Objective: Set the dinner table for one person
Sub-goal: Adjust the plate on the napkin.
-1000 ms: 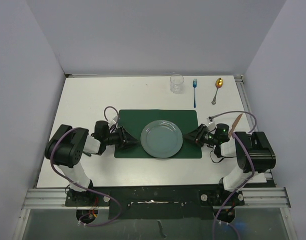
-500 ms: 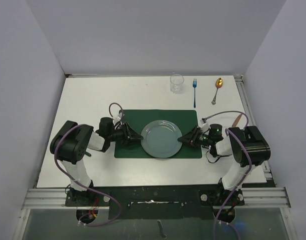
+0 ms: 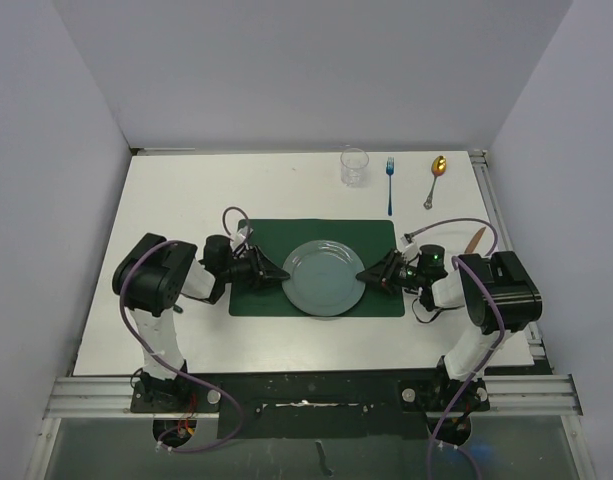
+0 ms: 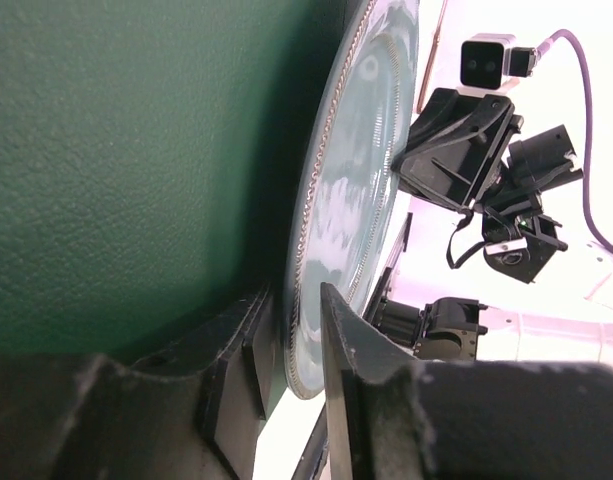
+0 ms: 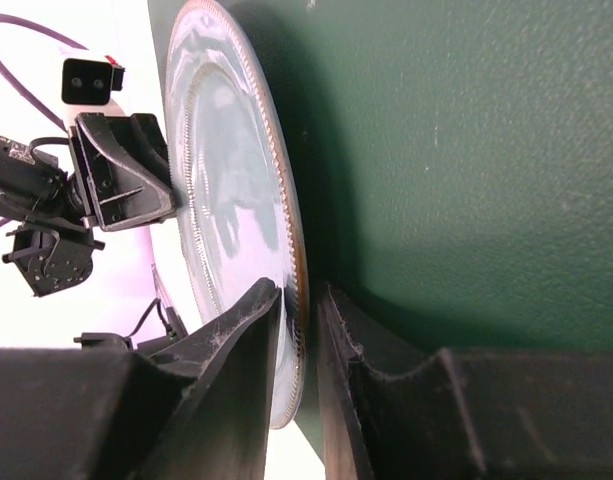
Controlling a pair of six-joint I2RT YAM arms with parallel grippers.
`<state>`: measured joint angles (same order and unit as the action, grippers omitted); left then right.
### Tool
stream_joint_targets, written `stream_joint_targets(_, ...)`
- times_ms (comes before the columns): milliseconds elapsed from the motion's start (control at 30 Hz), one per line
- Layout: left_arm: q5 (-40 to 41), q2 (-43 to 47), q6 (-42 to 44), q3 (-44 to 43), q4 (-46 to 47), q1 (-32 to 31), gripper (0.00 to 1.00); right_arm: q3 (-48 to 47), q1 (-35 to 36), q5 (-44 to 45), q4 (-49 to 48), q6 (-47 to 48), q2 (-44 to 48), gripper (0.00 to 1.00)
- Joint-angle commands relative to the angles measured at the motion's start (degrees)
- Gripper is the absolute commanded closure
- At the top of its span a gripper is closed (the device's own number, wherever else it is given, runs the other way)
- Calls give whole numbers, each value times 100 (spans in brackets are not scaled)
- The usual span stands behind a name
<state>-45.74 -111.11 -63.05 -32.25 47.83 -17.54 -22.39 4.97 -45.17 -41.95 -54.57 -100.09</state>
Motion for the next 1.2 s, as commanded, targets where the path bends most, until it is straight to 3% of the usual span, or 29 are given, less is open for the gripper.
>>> stream_joint_targets(0, -237, -210, -183, -186, 785, -13, 82, -249, 22, 175, 417, 367, 272, 78)
stream_joint_targets(67, -264, -287, -270, -183, 948, -13, 86, -298, 24, 222, 589, 454, 330, 78)
stream_joint_targets(167, -301, -344, -394, -168, 1110, -19, 99, -367, 24, 253, 699, 514, 351, 83)
stream_joint_targets(300, -312, -336, -393, -176, 1102, -22, 100, -397, 21, 241, 651, 492, 267, 100)
stream_joint_targets(633, -93, -67, -82, -243, 550, -21, 100, -310, 60, 112, 60, 204, 157, 100)
stream_joint_targets(1167, 521, 792, 794, -880, -1204, -21, 100, -1347, 630, 381, 513, 270, -29, 100)
